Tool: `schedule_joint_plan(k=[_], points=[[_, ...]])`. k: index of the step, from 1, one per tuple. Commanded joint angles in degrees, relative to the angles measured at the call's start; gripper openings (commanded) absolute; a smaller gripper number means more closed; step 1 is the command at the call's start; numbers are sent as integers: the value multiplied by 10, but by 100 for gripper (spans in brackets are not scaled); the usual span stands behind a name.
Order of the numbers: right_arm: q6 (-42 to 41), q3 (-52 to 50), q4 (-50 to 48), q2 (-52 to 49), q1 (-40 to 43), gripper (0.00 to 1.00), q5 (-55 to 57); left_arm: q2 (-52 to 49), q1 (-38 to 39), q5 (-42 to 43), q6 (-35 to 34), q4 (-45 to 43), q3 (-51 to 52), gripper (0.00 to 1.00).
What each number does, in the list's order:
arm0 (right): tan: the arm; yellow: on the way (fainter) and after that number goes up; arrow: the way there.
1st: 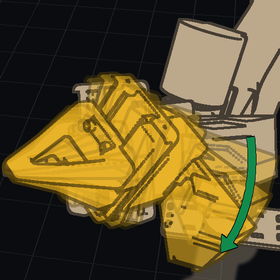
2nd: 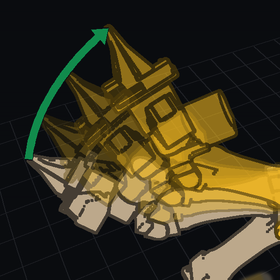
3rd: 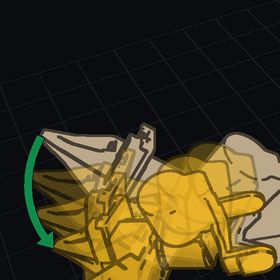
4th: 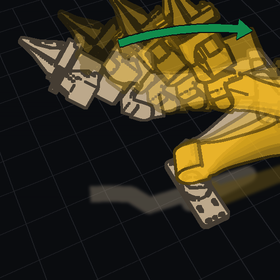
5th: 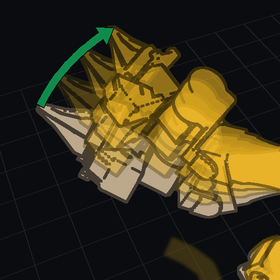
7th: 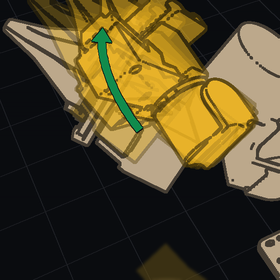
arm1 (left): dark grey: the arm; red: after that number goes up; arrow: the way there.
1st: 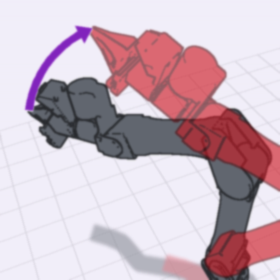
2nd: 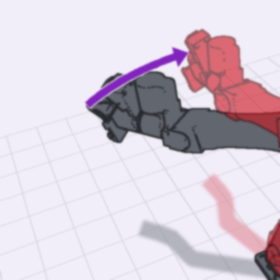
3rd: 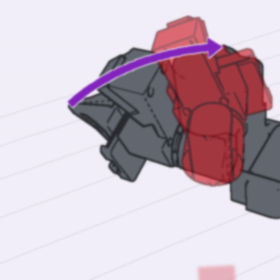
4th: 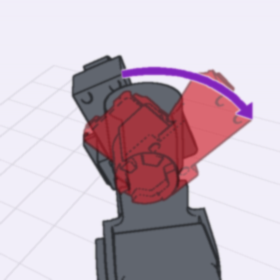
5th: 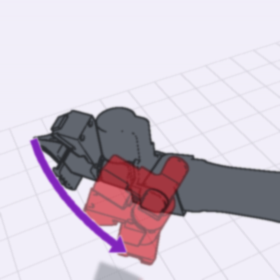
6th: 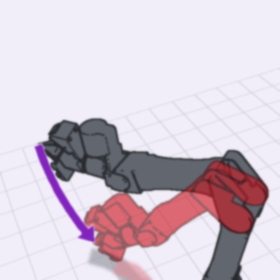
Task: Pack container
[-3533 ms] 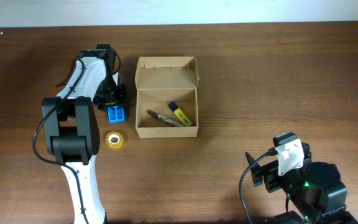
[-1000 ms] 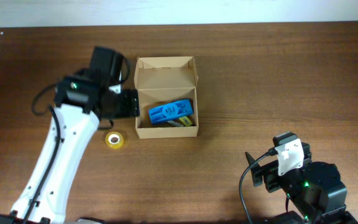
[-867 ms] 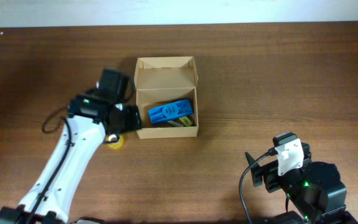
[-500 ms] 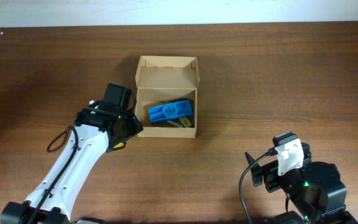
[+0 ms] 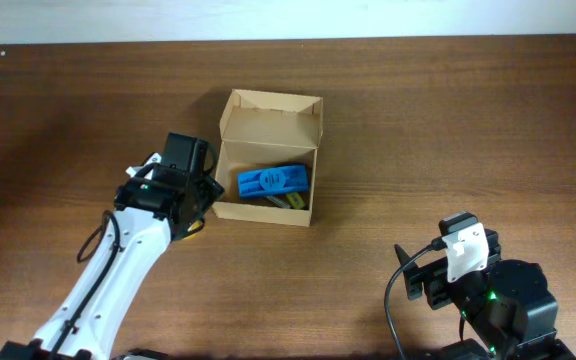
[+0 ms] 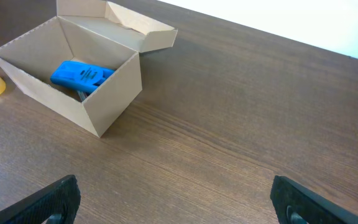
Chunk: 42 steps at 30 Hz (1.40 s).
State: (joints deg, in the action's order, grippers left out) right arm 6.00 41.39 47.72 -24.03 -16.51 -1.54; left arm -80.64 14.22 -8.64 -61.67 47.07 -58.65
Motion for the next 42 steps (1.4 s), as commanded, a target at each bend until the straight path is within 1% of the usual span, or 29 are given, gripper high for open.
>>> schedule_joint_plan(k=[1, 5, 11, 18, 23, 30, 32, 35, 37, 42], points=[[-5, -1, -1, 2, 4, 99, -1, 2, -3, -32, -48, 1, 5, 75], [-5, -1, -1, 2, 4, 99, -1, -28, -20, -32, -78, 0, 5, 75], [-5, -1, -1, 2, 4, 99, -1, -90, -27, -25, -80, -25, 5, 75], [-5, -1, -1, 2, 4, 99, -1, -152, -32, 9, -80, -71, 5, 75], [-5, -1, -1, 2, 4, 99, -1, -173, -42, 28, -80, -76, 5, 75], [-5, -1, -1, 2, 4, 99, -1, -187, -59, 58, -80, -74, 5, 72], [-5, -1, -1, 2, 4, 99, -1, -189, -62, 64, -80, -72, 5, 69], [-5, -1, -1, 2, 4, 99, -1, -194, -62, 70, -80, -70, 5, 55], [-5, -1, -1, 2, 4, 99, -1, -198, -62, 75, -80, -67, 5, 53], [-5, -1, -1, 2, 4, 99, -1, -209, -62, 81, -80, -45, 5, 52]])
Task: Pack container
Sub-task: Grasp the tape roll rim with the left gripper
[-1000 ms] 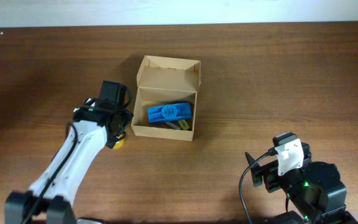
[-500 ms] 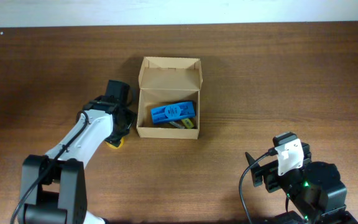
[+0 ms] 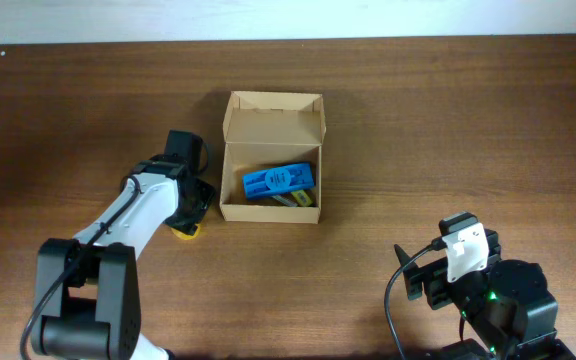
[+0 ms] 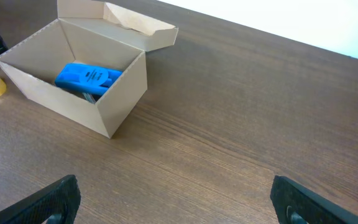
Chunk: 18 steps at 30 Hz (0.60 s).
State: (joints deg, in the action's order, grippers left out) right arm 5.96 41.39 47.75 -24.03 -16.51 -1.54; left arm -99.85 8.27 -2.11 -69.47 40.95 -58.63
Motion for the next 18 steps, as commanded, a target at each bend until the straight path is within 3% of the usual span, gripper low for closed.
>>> schedule_joint_plan(k=[1, 4, 6, 18], points=[[-5, -1, -2, 2, 4, 99, -1, -17, -3, 16, -2, 22, 5, 52], [-5, -1, -2, 2, 4, 99, -1, -18, -3, 17, -2, 29, 5, 48], [-5, -1, -2, 2, 4, 99, -1, -18, -3, 18, -2, 39, 5, 29], [-5, -1, -2, 2, 4, 99, -1, -18, -3, 29, -4, 51, 32, 31]])
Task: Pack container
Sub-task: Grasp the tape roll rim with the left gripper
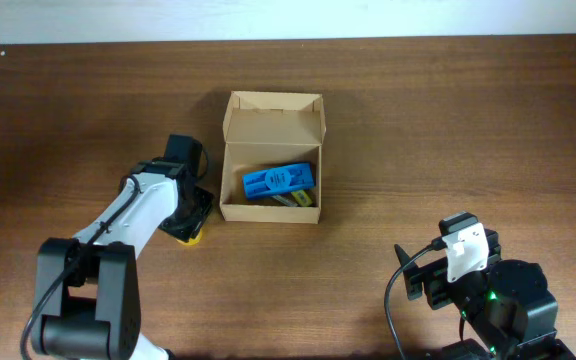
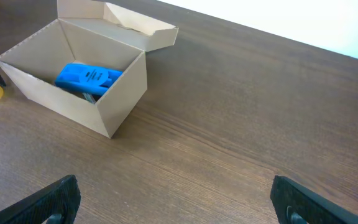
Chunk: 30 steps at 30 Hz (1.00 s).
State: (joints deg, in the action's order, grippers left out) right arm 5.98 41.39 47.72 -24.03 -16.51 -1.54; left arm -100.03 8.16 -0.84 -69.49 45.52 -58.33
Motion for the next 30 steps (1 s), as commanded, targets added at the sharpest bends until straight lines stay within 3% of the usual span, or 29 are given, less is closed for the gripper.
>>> schedule_joint_plan(k=[1, 9, 20, 30], points=[[-5, -1, -1, 2, 4, 99, -1, -17, -2, 16, -4, 5, 33, 31], [-5, -1, -1, 2, 4, 99, -1, -17, -2, 20, -4, 5, 42, 30], [-5, -1, -1, 2, 4, 99, -1, -16, -2, 26, -4, 5, 63, 2], [-5, -1, -1, 2, 4, 99, -1, 71, -8, 21, -3, 1, 58, 2]])
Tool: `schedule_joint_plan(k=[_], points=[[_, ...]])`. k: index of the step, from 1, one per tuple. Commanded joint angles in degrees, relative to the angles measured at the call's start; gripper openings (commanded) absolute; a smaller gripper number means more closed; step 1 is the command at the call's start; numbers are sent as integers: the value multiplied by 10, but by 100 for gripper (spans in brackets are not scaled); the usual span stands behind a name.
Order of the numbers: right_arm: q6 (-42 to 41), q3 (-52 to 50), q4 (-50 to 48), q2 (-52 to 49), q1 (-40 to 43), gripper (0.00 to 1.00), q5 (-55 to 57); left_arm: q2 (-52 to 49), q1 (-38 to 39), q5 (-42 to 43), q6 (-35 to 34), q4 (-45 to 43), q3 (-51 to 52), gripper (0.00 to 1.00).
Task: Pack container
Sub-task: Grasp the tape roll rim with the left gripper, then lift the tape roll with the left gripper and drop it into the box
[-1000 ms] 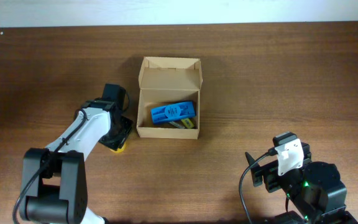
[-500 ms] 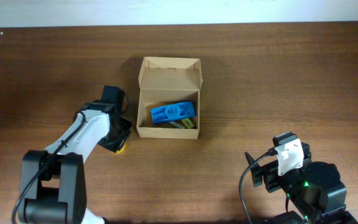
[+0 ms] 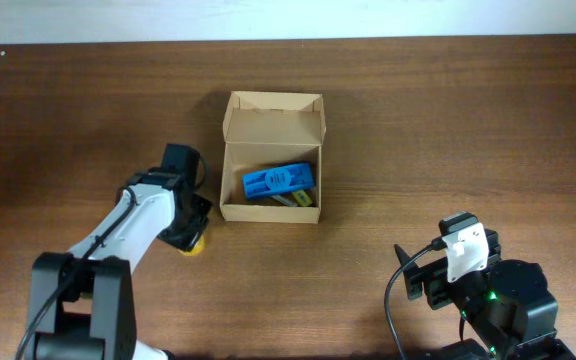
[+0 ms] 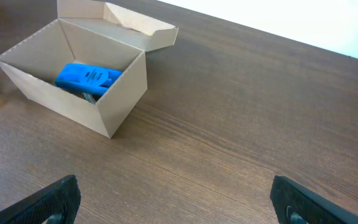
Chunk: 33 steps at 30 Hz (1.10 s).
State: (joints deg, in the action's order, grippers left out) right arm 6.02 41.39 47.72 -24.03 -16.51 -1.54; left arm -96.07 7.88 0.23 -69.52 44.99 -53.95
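Observation:
The open cardboard box (image 3: 270, 207) stands mid-table with its lid (image 3: 273, 116) folded back. Inside lie a blue item (image 3: 278, 180) and something dark and yellowish under it. In the right wrist view the box (image 4: 114, 99) and the blue item (image 4: 86, 76) show at upper left. A yellow tape roll (image 3: 194, 245) lies left of the box, mostly covered by my left gripper (image 3: 184, 222), which is down over it; its jaws are hidden. My right gripper (image 4: 176, 198) rests open at the table's front right, far from the box.
Brown wooden table (image 3: 448, 130) with a white strip along its far edge. The right arm's base (image 3: 493, 300) sits at the front right. Only a sliver of the tape roll shows at the right wrist view's left edge.
My left gripper has shifted slightly toward the table's front, still over the tape roll. The roll now peeks out a little nearer the front. Box and right arm are unchanged.
First my left gripper was pressed against the left wall of the skewed box, the roll beside it. Then the box stood square and slightly to the right, with the gripper behind the roll. After that the gripper was over the roll, where it stays.

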Motion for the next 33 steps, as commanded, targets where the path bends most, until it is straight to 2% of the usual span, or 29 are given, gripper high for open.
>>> schedule_joint_plan(k=[1, 10, 17, 23, 28, 33], points=[[-5, -1, -1, 2, 4, 99, -1, 43, -5, 9, -3, 6, 14, 2], [-5, -1, -1, 2, 4, 99, -1, 148, -5, -33, 0, 7, 0, 3], [-5, -1, -1, 2, 4, 99, -1, 160, -4, -39, 78, 7, -84, 3], [-5, -1, -1, 2, 4, 99, -1, 132, 25, -39, 151, 8, -180, 6], [-5, -1, -1, 2, 4, 99, -1, 76, 91, -29, 223, 8, -255, 7], [-5, -1, -1, 2, 4, 99, -1, 5, 165, -7, 255, 10, -289, 7]])
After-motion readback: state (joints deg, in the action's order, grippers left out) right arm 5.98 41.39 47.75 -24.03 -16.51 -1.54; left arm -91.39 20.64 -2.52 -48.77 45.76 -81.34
